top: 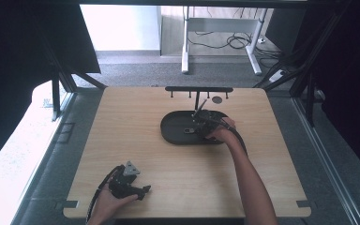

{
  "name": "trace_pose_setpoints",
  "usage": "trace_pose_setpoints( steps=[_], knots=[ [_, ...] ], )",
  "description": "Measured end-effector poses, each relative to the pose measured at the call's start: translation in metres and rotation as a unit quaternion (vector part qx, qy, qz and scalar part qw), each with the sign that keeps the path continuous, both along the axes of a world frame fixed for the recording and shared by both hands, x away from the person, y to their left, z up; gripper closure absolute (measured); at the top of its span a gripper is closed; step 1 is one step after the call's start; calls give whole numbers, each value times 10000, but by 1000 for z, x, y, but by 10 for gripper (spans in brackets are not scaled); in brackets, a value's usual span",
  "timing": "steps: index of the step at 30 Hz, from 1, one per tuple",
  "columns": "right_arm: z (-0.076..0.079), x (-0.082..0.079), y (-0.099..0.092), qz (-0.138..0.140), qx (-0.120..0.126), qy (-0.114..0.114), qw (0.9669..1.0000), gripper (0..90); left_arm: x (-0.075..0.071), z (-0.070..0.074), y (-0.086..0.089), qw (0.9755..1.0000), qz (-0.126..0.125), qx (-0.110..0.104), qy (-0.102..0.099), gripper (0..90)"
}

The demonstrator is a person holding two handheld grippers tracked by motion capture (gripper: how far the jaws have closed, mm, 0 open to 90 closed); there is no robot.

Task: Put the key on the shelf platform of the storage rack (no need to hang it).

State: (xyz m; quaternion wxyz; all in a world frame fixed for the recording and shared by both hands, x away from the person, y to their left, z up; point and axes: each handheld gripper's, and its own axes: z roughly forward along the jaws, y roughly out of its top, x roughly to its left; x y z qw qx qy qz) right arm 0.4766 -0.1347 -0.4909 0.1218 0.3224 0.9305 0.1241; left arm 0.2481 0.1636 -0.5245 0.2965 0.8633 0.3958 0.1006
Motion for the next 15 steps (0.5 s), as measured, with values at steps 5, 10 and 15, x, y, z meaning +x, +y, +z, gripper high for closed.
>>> trace_pose_setpoints(
  steps=[5,10,15],
  knots=[
    [13,-7,-3,-60,180,-199,9996,410,0,0,-1,10000,-4,13,0,214],
    [26,-19,-6,3,327,-443,9985,405,0,0,-1,10000,-1,13,0,215],
    [34,-39,-13,38,662,-567,9962,404,0,0,-2,10000,-15,21,-1,214]
  ],
)
